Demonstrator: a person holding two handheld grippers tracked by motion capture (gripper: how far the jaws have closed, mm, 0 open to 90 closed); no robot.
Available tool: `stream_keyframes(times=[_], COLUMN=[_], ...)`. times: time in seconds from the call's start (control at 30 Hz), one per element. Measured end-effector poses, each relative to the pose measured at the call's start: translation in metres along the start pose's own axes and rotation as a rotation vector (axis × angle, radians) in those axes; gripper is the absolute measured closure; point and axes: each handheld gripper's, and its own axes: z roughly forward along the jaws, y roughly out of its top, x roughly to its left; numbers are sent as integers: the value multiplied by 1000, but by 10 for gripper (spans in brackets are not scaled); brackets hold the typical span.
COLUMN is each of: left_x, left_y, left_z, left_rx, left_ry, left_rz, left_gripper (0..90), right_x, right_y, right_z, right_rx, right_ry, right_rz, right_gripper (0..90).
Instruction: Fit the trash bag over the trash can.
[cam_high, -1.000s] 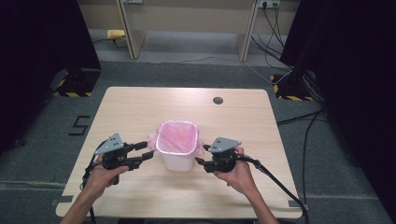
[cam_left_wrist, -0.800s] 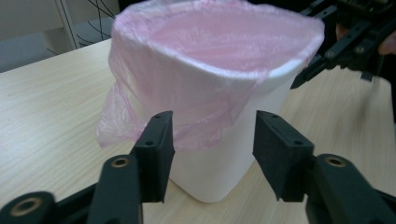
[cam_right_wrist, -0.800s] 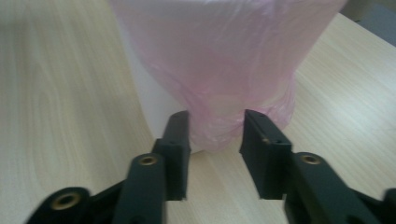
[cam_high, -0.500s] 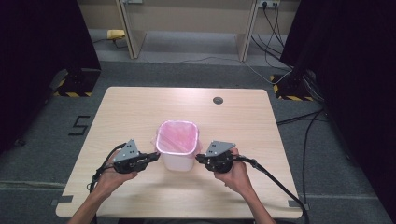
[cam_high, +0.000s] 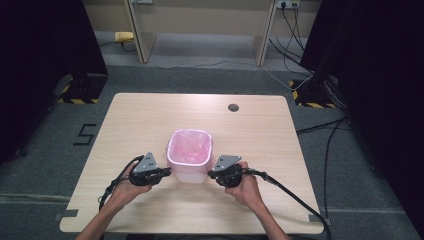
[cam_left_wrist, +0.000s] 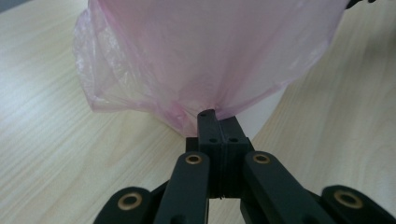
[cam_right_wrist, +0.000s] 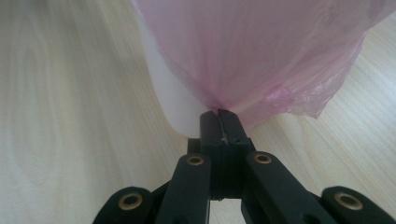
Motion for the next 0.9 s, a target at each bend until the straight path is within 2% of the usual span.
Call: stream_keyframes(times=[0.13, 0.2, 0.27, 0.4, 0.5, 0.57, 0.67, 0.73, 0.9], left_x=[4, 3, 2, -1, -4, -4, -1, 3, 6], left_y=[-3, -3, -2, 0, 2, 5, 8, 9, 6], left_z=[3, 0, -5, -19, -35, -44, -52, -53, -51], left_rx=[2, -14, -22, -34, -53, -66, -101, -119, -112], left_ry=[-12, -21, -30, -48, -77, -58, -39, -9, 47], left_rz=[-17, -24, -26, -35, -34, -35, -79, -102, -145], left_gripper=[898, 879, 783, 589, 507, 457, 434, 416, 334], right_x=[-6, -7, -8, -10, -12, -16, -23, -28, -35], right_y=[-3, -4, -6, -9, -13, -17, -23, -24, -21], right_z=[6, 6, 2, -16, -35, -45, -56, -61, -71], right_rx=[18, 11, 6, -7, -46, -62, -75, -92, -127], right_ry=[-9, -8, -18, -38, -47, -62, -100, -117, -151], right_rz=[12, 21, 39, 89, 118, 149, 191, 216, 264], right_gripper=[900, 891, 825, 623, 535, 506, 487, 469, 405])
